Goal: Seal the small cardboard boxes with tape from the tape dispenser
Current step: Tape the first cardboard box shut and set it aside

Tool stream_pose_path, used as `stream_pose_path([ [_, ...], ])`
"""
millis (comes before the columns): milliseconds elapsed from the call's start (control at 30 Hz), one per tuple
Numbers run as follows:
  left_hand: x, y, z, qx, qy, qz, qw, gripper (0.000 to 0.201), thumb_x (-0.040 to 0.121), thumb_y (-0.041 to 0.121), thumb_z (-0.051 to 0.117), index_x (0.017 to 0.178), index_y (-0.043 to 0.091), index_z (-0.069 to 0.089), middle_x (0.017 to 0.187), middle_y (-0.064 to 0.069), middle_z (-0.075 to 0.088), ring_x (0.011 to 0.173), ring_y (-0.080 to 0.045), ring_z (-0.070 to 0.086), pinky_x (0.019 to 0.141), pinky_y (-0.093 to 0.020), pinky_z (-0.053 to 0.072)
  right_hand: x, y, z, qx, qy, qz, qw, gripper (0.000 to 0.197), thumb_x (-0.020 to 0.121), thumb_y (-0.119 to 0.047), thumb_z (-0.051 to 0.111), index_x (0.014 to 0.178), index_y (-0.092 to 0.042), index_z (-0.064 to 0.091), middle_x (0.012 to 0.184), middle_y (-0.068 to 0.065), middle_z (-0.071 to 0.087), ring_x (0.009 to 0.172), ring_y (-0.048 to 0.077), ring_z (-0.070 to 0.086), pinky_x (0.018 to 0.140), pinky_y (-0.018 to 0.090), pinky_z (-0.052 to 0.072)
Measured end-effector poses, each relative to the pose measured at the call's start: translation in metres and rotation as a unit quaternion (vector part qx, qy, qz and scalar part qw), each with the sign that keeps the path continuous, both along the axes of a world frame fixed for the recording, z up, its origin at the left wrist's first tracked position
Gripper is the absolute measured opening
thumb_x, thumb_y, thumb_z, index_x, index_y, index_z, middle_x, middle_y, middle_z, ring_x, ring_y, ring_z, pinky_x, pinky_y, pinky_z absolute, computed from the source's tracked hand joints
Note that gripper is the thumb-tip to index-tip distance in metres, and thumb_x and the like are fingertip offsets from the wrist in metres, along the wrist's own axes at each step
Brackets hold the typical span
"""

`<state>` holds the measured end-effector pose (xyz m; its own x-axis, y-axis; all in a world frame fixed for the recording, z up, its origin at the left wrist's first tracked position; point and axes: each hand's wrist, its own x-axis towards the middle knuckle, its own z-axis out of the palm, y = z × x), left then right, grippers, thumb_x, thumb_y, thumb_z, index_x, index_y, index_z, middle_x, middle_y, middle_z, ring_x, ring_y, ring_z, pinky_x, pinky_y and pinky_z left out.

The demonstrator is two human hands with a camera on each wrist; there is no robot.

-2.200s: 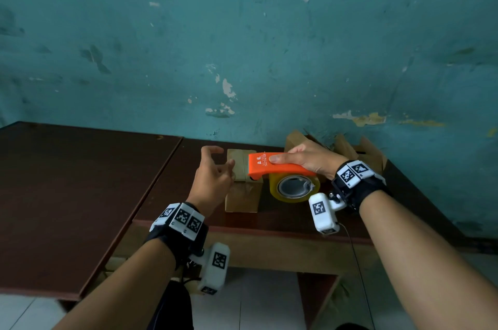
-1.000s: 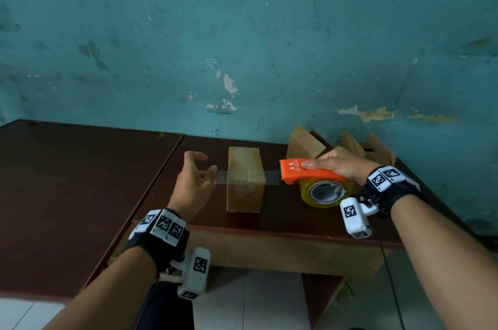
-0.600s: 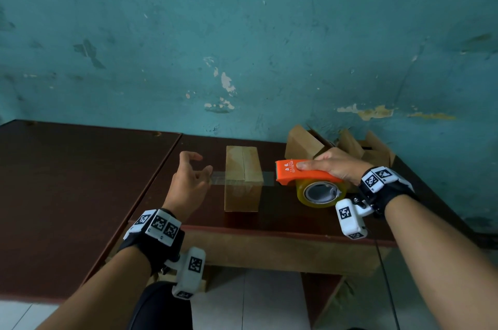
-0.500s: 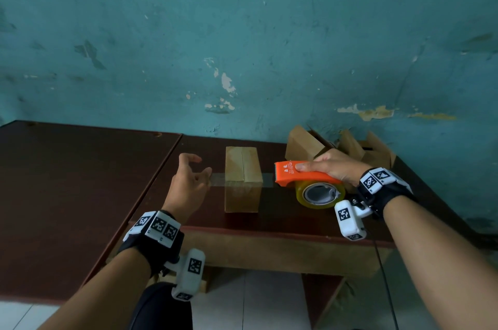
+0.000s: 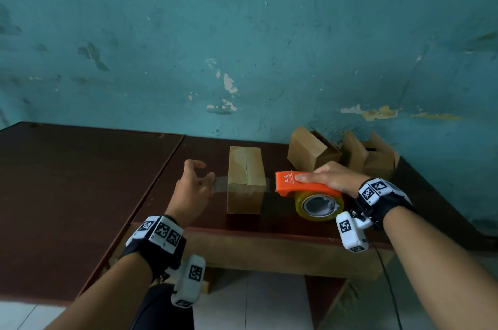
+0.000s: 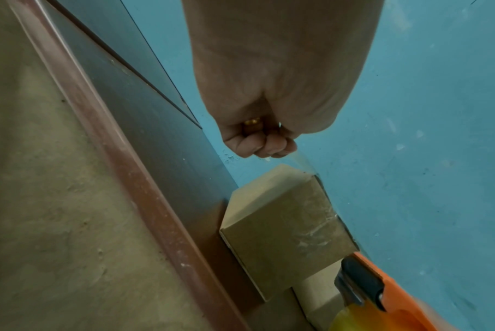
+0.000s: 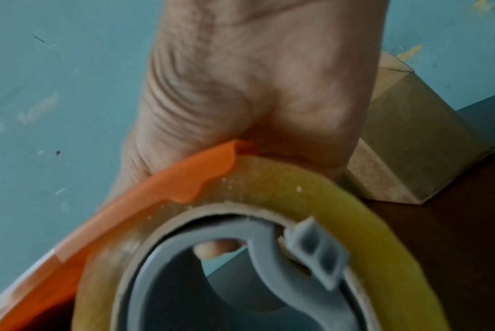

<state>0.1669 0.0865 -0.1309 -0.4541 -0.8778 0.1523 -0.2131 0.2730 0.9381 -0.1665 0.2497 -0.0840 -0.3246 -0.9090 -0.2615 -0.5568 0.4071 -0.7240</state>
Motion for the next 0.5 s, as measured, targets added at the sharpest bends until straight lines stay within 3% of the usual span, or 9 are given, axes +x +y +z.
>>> stream_pose_path([
  [133, -0.001, 0.002, -0.003, 0.036, 0.001, -0.017, 0.999, 0.022, 0.108, 0.026, 0.053, 0.127, 0.019, 0.046, 0.068, -0.002, 0.063, 0.056, -0.009, 0.055, 0.056, -0.03, 0.047, 0.004, 0.003, -0.014, -0.005, -0.037, -0.012, 0.999, 0.109, 0.039, -0.089, 0.086, 0.108, -0.005, 0.078, 0.098, 0.016, 0.081, 0.102, 0.039, 0.077, 0.098, 0.043, 0.06],
  [233, -0.002, 0.002, 0.002, 0.058, -0.001, -0.015, 0.998, 0.025, 0.109, 0.033, 0.05, 0.124, 0.013, 0.047, 0.074, -0.007, 0.063, 0.058, -0.012, 0.055, 0.056, -0.032, 0.047, 0.005, 0.003, -0.016, -0.019, -0.05, -0.016, 0.998, 0.108, 0.038, -0.088, 0.087, 0.108, -0.006, 0.079, 0.099, 0.016, 0.081, 0.104, 0.041, 0.076, 0.099, 0.045, 0.059],
  [300, -0.004, 0.004, 0.008, 0.068, -0.02, -0.015, 0.997, 0.041, 0.105, 0.05, 0.052, 0.12, 0.013, 0.048, 0.077, -0.007, 0.066, 0.059, -0.014, 0.056, 0.056, -0.032, 0.049, 0.005, 0.004, -0.017, -0.025, -0.057, -0.017, 0.998, 0.108, 0.038, -0.089, 0.086, 0.109, -0.008, 0.079, 0.099, 0.016, 0.081, 0.102, 0.039, 0.077, 0.097, 0.043, 0.06],
  [400, -0.008, 0.005, 0.016, 0.08, -0.08, -0.003, 0.994, 0.071, 0.086, 0.077, 0.062, 0.119, 0.015, 0.047, 0.086, -0.007, 0.071, 0.063, -0.013, 0.061, 0.052, -0.028, 0.049, 0.004, 0.006, -0.02, -0.037, -0.068, -0.026, 0.997, 0.112, 0.036, -0.088, 0.087, 0.11, -0.005, 0.078, 0.098, 0.016, 0.081, 0.096, 0.035, 0.078, 0.091, 0.039, 0.061],
  [500, -0.015, 0.006, 0.023, 0.07, -0.173, 0.009, 0.982, 0.099, 0.068, 0.089, 0.068, 0.126, 0.012, 0.044, 0.098, -0.008, 0.071, 0.073, -0.015, 0.066, 0.051, -0.028, 0.049, 0.003, 0.009, -0.023, -0.053, -0.078, -0.033, 0.995, 0.107, 0.041, -0.086, 0.088, 0.108, -0.005, 0.078, 0.098, 0.017, 0.081, 0.097, 0.037, 0.078, 0.092, 0.04, 0.06],
])
